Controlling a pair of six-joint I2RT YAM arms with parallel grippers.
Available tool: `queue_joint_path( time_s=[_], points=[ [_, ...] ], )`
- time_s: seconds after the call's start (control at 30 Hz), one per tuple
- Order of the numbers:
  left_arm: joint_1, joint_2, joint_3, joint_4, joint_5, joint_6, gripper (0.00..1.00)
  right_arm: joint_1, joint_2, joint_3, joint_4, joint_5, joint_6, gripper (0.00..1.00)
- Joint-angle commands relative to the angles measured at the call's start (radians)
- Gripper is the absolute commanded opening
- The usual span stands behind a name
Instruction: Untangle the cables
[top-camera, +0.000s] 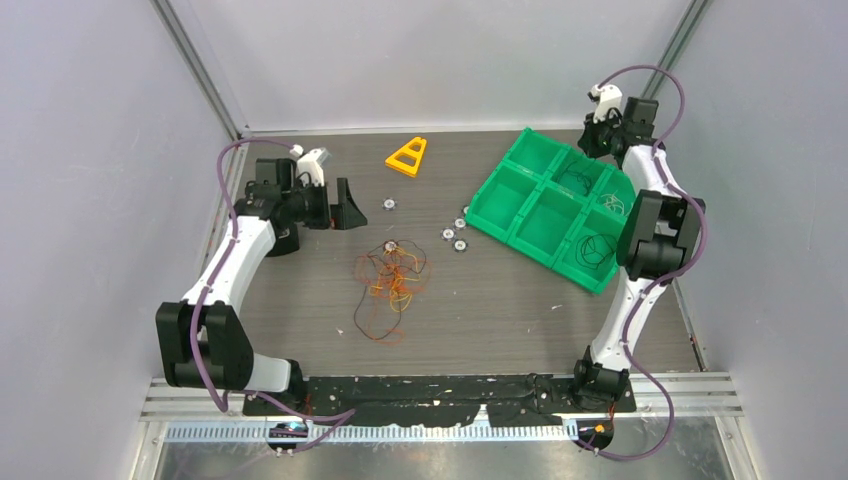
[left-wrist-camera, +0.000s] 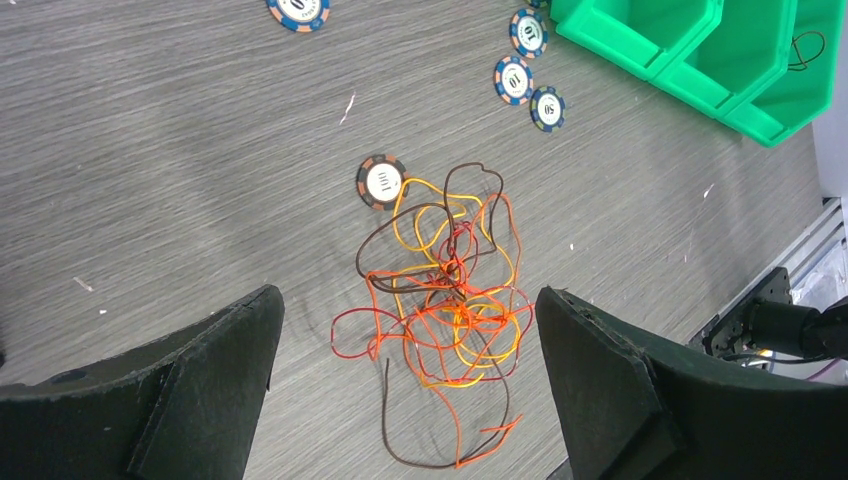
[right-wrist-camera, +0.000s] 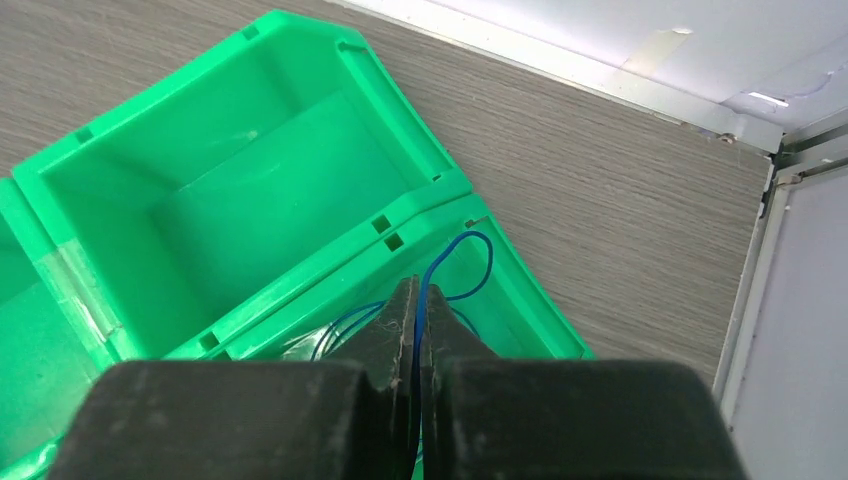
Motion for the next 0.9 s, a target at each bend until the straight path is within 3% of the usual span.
queue_joint_path(
  time_s=[0.0, 0.1, 0.23, 0.37, 0.47, 0.53, 0.6, 0.63, 0.7, 0.8, 0.87],
  points=[
    [-0.003, 0.004, 0.057, -0.020, -0.005, 0.018, 1.00, 0.036, 0.006, 0.038, -0.057, 0.076, -0.125, 0.06],
    [-0.003, 0.000, 0.060, -0.025, -0.011, 0.020, 1.00, 0.045, 0.023, 0.072, -0.105, 0.093, -0.119, 0.29],
    [-0.004, -0.017, 0.055, -0.033, -0.015, 0.028, 1.00, 0.043, 0.003, 0.113, -0.137, 0.083, -0.090, 0.53],
    [-0.003, -0.032, 0.043, -0.034, -0.016, 0.032, 1.00, 0.027, -0.058, 0.123, -0.160, 0.043, -0.053, 0.71],
    [-0.003, -0.038, 0.035, -0.029, -0.013, 0.028, 1.00, 0.004, -0.106, 0.125, -0.190, -0.007, -0.025, 0.74],
    [-0.004, -0.042, 0.029, -0.021, -0.010, 0.022, 0.99, -0.009, -0.124, 0.125, -0.205, -0.047, -0.020, 0.69],
    [-0.003, -0.043, 0.024, -0.016, -0.006, 0.020, 0.99, -0.018, -0.128, 0.132, -0.223, -0.076, -0.017, 0.53],
    [-0.004, -0.042, 0.025, -0.017, -0.005, 0.020, 1.00, -0.021, -0.123, 0.141, -0.229, -0.098, -0.015, 0.36],
    [-0.004, -0.041, 0.028, -0.020, -0.004, 0.020, 1.00, -0.024, -0.112, 0.159, -0.248, -0.125, 0.001, 0.22],
    [-0.004, -0.042, 0.041, -0.034, -0.005, 0.036, 1.00, -0.029, -0.102, 0.174, -0.287, -0.162, 0.023, 0.07],
    [-0.004, -0.043, 0.047, -0.043, -0.005, 0.049, 1.00, -0.033, -0.105, 0.172, -0.303, -0.165, 0.018, 0.06]
  ],
)
